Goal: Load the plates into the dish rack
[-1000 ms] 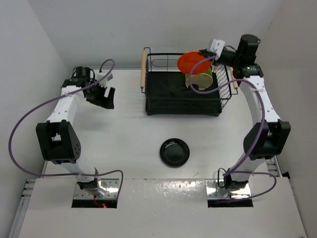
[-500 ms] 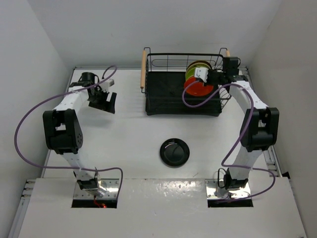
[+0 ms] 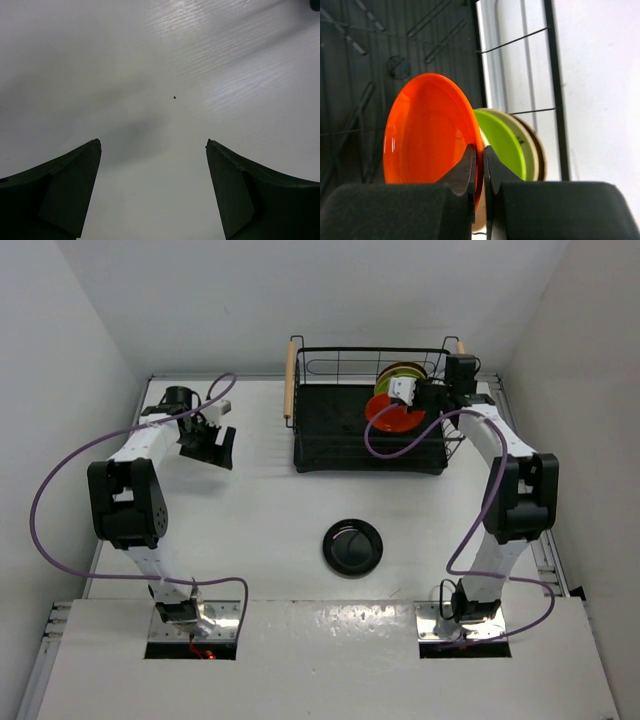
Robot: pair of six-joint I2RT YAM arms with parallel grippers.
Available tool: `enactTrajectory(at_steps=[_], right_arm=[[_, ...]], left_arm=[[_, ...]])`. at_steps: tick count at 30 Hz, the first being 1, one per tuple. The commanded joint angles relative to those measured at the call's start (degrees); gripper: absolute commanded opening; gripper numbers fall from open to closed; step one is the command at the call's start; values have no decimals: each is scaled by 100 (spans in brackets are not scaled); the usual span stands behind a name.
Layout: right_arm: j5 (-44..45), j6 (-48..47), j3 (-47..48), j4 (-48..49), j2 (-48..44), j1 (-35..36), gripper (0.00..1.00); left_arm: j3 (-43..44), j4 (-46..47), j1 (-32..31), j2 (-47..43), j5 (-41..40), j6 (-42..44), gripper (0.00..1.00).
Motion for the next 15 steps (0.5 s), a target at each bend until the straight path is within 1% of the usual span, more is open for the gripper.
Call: enactTrajectory(at_steps=[1,7,10,12,15], right_arm=[[-30,-216,114,805,-349,-31,0],[-83,-462,1,267,-437,-40,0],[-30,-480,-61,398,-446,-92,0],[-100,-235,-78,521,-402,-136,0],[-223,-243,-148,521,-384,-128,0]], left_arm=[[120,82,15,-11,37,-65,91],[120,82,15,-11,37,-65,91],[120,82,15,-11,37,-65,91],[120,82,15,-11,90,-65,91],[120,82,15,-11,90,-65,91]])
